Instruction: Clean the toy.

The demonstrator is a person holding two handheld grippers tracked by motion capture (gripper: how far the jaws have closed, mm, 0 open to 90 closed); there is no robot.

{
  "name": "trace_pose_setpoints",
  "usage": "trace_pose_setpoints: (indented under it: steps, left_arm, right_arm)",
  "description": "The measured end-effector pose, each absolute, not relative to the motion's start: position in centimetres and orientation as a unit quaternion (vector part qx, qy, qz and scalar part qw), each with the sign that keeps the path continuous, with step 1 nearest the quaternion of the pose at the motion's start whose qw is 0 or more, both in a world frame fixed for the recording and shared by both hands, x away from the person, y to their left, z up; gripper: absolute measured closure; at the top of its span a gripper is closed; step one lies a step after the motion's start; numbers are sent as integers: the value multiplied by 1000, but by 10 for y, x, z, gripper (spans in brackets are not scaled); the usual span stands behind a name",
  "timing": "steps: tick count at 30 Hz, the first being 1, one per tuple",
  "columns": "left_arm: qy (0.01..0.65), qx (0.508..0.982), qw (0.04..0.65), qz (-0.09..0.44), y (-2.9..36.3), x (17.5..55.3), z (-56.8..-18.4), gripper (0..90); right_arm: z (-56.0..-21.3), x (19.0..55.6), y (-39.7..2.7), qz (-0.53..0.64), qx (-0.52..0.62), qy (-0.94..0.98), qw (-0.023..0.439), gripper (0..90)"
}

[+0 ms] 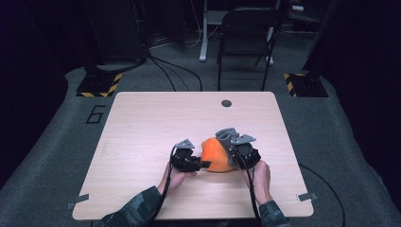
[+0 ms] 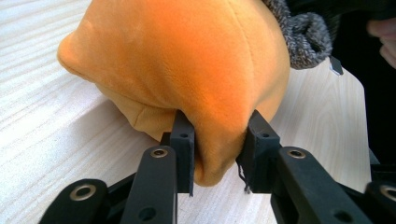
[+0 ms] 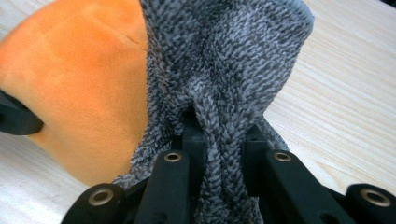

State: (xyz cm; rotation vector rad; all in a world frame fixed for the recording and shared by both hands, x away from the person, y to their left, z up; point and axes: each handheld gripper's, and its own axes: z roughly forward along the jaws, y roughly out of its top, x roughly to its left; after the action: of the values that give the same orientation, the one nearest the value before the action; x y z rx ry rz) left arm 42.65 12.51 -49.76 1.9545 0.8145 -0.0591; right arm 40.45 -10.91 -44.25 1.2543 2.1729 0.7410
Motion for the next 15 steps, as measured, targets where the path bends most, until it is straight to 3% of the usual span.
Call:
trace_pose_setpoints:
  steps: [8, 15]
  left_arm:
    - [300, 824, 481, -16, 125, 430, -494, 428]
    - [225, 852, 466, 82, 132, 429, -488, 243]
  right_arm:
    - [-447, 408, -115, 277, 465, 802, 254, 780]
    - [-447, 412, -118, 280, 472, 800, 244, 780]
